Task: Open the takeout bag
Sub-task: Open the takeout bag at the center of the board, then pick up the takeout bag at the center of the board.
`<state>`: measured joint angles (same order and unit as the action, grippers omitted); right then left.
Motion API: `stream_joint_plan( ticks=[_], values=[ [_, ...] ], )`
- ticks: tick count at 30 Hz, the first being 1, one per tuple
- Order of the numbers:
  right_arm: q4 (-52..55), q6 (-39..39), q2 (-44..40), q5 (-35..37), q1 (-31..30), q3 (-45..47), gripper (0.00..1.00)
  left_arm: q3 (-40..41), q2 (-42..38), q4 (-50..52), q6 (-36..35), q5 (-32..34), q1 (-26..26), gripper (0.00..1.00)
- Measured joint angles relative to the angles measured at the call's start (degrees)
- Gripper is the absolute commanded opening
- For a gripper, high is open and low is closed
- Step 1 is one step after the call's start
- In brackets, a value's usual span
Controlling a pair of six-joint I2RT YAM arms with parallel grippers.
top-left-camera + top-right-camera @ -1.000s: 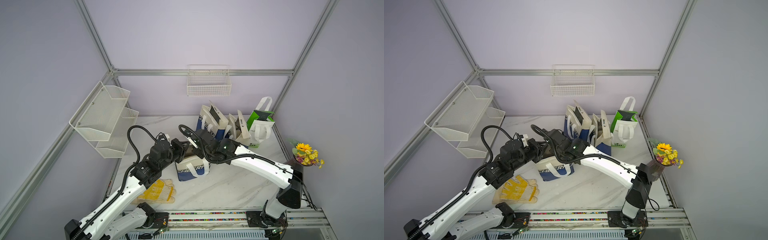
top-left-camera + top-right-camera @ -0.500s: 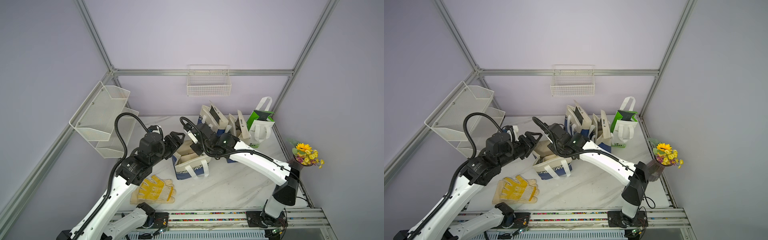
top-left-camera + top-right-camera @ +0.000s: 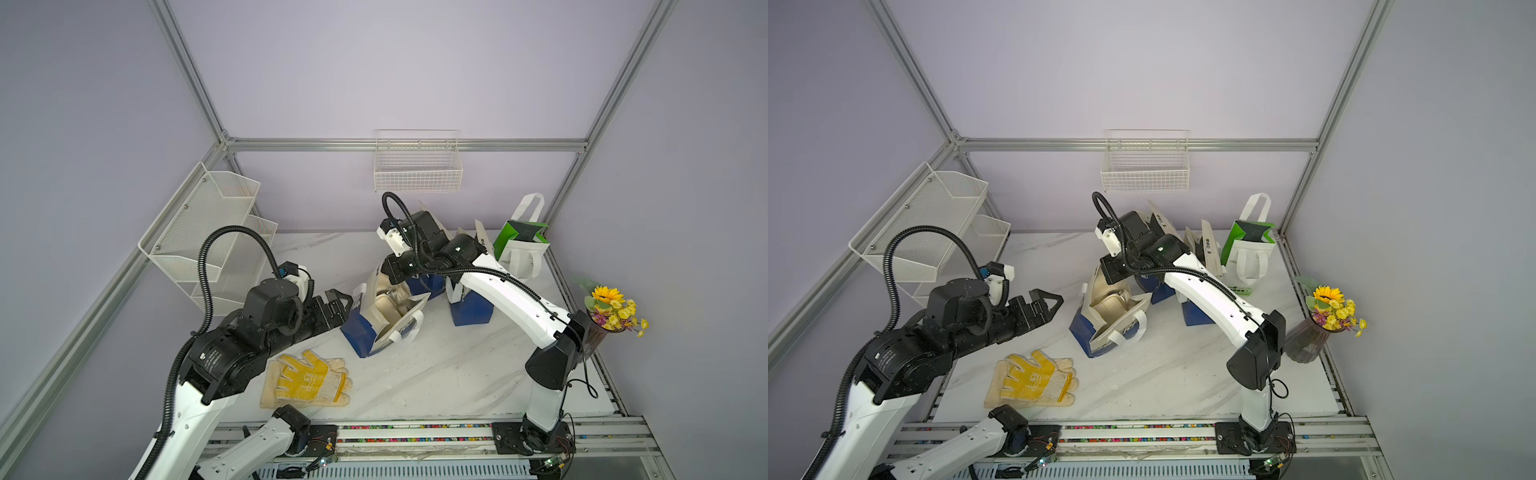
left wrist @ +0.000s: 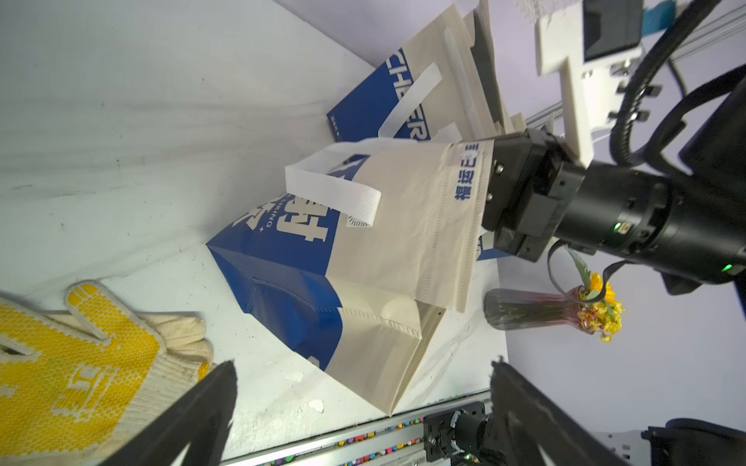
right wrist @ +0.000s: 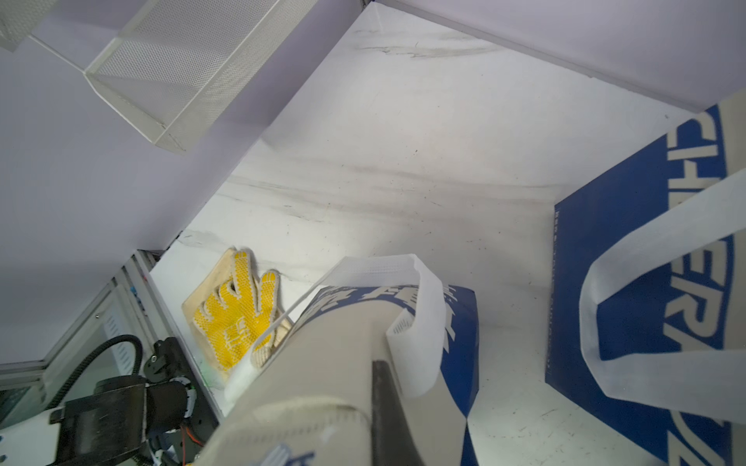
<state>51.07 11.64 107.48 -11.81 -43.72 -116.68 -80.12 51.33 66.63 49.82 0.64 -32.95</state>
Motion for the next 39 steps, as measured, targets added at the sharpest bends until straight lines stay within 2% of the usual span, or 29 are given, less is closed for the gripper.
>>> stream_joint_plan(
  ticks=[7,12,15,17,19,22,26,31,34,39],
  values=[
    [0.04,2.60,1.18,-2.12,0.20,-2.27,0.00,0.20,7.61,0.28,0.00,3.67,-13.05,0.96],
    [0.15,3.45,1.20,-1.42,0.20,-2.29,0.00,0.20,13.03,0.13,0.20,8.50,-19.15,0.96],
    [0.48,3.78,1.38,-0.66,0.20,-2.36,0.00,0.63,14.91,-0.22,1.01,11.17,-20.52,0.93],
    [0.96,3.85,1.75,0.02,0.20,-2.73,0.00,1.95,15.41,-1.07,1.68,12.28,-20.63,0.87],
    [1.25,3.85,2.32,0.68,0.20,-3.17,0.00,3.23,16.11,-1.44,2.21,13.11,-20.72,0.75],
    [1.57,3.85,2.84,1.27,0.20,-3.48,0.00,3.82,17.14,-2.08,2.99,13.99,-20.83,0.63],
    [2.10,3.82,2.97,2.14,0.22,-3.98,0.00,4.04,16.90,-2.80,3.89,15.02,-20.83,0.39],
    [2.60,3.85,3.13,3.48,0.22,-4.17,0.00,5.49,15.67,-3.23,4.55,16.37,-20.83,0.21],
    [2.97,3.85,3.48,4.39,0.20,-4.74,0.00,7.19,14.01,-3.43,5.31,18.29,-20.85,0.00],
    [3.91,3.85,4.57,6.21,0.24,-6.29,0.00,7.98,10.80,-2.64,4.98,21.84,-20.00,0.00]
  ],
)
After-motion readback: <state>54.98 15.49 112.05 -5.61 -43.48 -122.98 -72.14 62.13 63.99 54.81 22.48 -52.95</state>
